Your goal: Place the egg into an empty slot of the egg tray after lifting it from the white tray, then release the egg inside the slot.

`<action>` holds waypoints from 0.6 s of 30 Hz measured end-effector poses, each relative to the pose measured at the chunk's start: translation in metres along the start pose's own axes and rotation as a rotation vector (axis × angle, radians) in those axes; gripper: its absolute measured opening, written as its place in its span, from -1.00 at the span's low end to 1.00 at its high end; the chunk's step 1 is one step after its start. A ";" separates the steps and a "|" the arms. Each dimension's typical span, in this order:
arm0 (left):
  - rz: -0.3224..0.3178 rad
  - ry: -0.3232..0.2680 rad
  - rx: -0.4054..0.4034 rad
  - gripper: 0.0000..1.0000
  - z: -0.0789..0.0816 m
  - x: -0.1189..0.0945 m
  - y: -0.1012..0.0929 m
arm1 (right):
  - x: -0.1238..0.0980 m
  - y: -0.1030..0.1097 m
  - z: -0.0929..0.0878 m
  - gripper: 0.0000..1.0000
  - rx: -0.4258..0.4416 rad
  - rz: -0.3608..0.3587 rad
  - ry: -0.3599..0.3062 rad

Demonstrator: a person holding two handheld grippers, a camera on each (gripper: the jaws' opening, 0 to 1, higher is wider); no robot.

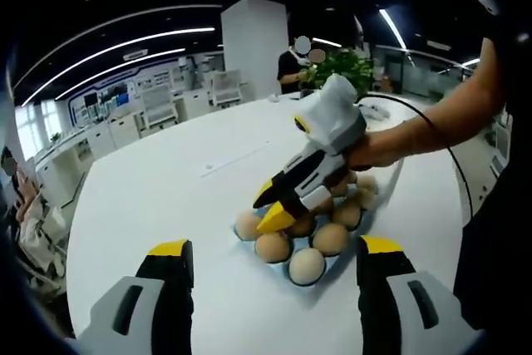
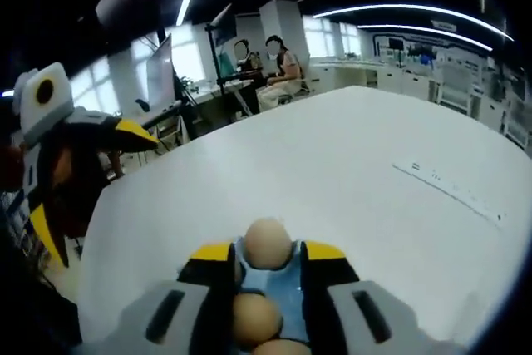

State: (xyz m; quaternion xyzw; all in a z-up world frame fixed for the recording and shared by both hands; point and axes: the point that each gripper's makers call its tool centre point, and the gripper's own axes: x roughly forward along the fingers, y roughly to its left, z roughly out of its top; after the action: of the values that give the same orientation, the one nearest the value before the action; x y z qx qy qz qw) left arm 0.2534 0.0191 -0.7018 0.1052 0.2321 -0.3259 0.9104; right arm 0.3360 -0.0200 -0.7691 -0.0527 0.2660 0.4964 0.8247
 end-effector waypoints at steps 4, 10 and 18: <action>-0.005 -0.005 0.009 0.60 0.003 0.002 -0.003 | -0.017 -0.003 0.004 -0.41 0.023 -0.022 -0.055; -0.024 -0.012 0.021 0.60 0.009 0.009 -0.012 | -0.051 -0.021 -0.007 -0.44 0.055 -0.103 -0.102; -0.042 -0.019 0.037 0.60 0.017 0.014 -0.022 | -0.115 -0.071 -0.023 -0.46 0.056 -0.348 -0.178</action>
State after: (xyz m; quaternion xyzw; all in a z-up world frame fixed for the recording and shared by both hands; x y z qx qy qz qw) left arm 0.2553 -0.0111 -0.6951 0.1143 0.2196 -0.3500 0.9034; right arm 0.3450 -0.1544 -0.7453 -0.0307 0.1928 0.3415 0.9194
